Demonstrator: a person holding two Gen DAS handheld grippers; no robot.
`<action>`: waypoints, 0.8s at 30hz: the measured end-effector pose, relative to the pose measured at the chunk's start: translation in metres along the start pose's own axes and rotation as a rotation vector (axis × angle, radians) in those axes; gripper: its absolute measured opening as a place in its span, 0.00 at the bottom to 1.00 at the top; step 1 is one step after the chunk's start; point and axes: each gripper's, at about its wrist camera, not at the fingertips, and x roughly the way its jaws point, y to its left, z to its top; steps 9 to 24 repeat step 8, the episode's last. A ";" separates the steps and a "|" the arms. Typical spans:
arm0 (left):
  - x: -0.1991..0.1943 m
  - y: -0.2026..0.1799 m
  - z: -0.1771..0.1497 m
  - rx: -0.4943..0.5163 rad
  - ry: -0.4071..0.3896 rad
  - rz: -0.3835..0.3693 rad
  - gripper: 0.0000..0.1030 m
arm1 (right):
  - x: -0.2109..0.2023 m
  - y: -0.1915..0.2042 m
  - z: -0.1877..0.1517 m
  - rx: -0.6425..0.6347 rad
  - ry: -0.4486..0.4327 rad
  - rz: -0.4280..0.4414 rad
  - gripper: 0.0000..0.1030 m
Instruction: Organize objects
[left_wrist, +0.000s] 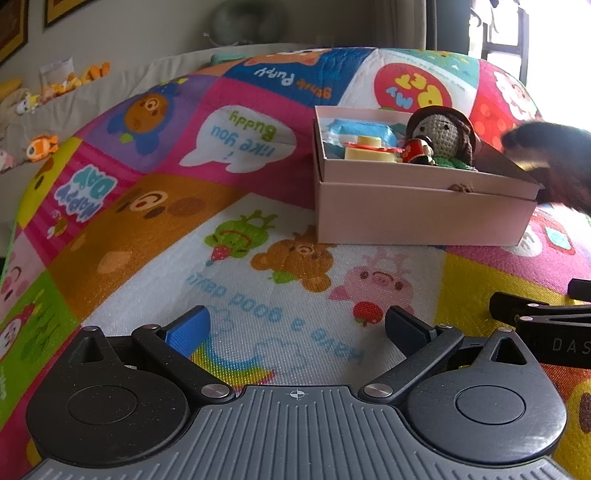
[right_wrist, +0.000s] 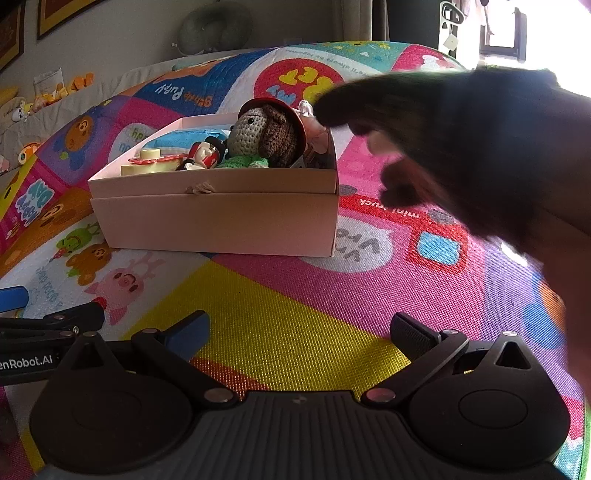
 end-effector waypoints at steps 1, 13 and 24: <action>0.000 0.000 0.000 -0.001 0.000 -0.001 1.00 | 0.000 0.000 0.000 -0.001 0.000 0.000 1.00; -0.002 0.001 -0.001 -0.003 -0.002 -0.003 1.00 | 0.000 0.001 0.000 0.000 0.000 0.000 1.00; -0.002 0.001 -0.001 -0.003 -0.002 -0.003 1.00 | 0.000 0.001 0.000 0.000 0.000 0.000 1.00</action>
